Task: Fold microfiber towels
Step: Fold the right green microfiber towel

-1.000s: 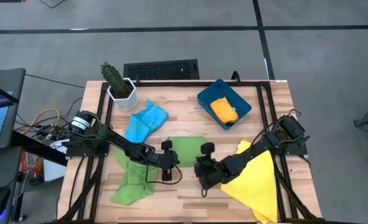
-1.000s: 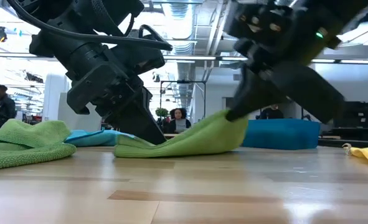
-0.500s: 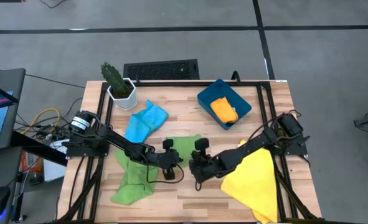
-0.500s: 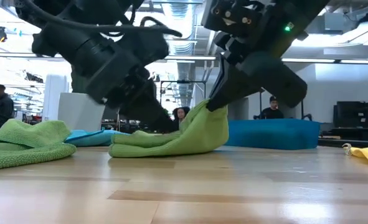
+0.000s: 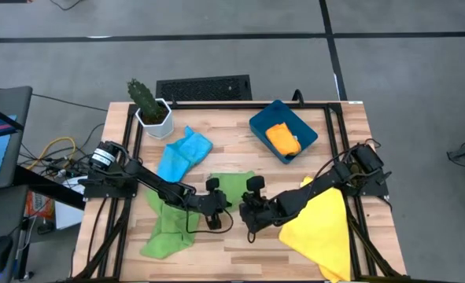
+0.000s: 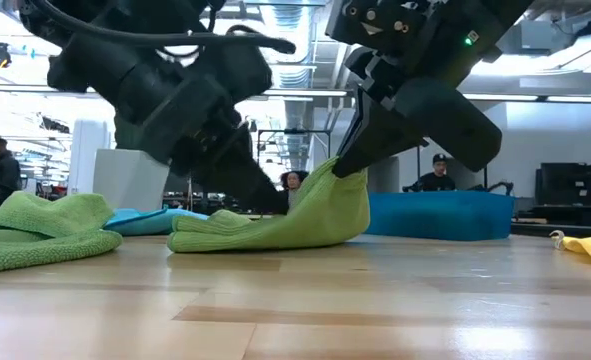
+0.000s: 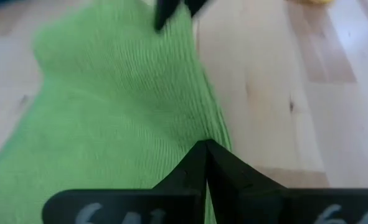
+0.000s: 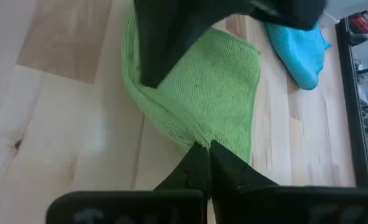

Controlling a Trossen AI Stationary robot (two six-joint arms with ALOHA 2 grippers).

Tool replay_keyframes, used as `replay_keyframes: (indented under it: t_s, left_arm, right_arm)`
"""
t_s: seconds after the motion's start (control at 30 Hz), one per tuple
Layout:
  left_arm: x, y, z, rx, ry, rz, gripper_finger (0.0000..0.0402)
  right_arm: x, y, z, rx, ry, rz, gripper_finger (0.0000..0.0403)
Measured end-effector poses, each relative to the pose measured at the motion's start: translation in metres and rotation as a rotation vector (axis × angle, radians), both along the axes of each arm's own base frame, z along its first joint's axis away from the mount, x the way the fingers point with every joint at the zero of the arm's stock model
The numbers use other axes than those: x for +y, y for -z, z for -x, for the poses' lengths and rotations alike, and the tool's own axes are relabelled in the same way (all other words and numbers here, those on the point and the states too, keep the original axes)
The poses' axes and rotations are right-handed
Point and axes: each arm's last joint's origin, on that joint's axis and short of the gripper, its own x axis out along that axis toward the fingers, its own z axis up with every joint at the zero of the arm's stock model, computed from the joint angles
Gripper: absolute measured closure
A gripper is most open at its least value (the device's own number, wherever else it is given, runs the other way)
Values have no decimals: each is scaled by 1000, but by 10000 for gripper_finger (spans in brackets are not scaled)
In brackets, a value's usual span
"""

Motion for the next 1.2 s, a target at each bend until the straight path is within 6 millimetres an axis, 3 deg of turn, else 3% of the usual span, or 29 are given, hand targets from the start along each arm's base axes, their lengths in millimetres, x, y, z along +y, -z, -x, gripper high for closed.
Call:
replay_keyframes:
  t_s: [0.2,0.4,0.7,1.0,1.2]
  left_arm:
    - [-5,16,-7,3,15,7,401]
    - [-6,17,-9,8,16,3,401]
    - [-11,7,-1,37,17,6,401]
    - [-23,-25,26,99,-22,-11,401]
    - [-28,-24,36,125,-88,-81,401]
  right_arm:
    - [1,-1,-2,-18,-1,-10,376]
    - [5,-4,-8,-47,-76,-78,382]
    - [7,-8,-15,-104,-129,-123,377]
    - [10,19,-21,-60,-147,-83,377]
    - [12,15,-25,-72,-180,-68,380]
